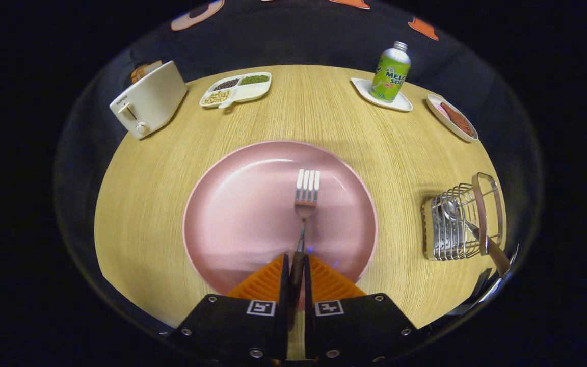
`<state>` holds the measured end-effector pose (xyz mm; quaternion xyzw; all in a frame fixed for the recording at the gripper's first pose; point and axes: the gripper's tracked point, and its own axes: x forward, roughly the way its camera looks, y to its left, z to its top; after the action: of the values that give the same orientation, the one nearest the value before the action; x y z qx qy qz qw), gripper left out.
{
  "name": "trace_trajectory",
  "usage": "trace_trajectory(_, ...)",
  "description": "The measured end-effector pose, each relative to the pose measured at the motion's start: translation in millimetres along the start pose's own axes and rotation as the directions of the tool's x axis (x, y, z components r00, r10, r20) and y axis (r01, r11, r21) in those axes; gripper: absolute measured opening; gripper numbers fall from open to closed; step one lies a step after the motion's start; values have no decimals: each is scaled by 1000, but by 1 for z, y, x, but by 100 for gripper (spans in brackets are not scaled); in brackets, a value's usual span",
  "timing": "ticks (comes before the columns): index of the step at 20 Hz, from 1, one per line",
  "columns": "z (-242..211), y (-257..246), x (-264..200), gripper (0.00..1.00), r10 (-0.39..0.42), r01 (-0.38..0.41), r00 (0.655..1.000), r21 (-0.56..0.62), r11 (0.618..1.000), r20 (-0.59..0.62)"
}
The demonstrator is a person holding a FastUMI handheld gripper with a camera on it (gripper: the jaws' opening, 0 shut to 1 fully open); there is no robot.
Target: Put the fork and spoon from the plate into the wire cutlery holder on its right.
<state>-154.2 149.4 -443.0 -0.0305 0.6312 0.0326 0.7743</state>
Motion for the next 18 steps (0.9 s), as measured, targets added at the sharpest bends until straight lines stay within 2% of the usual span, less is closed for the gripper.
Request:
trace_trajectory(2,-1,2,1,9,21,-21,1000,3,1000,-16)
trace_trajectory(5,-2,1,5,9,34,-35,999,-47,998,-24)
trace_trajectory(9,-3,2,-1,5,56,-57,998,-68,996,-15)
trace_trajectory(12,4,-6,-17,4,66,-63,997,-79,995,36)
trace_trajectory(18,29,-44,-73,4,55,-52,987,-23,998,151)
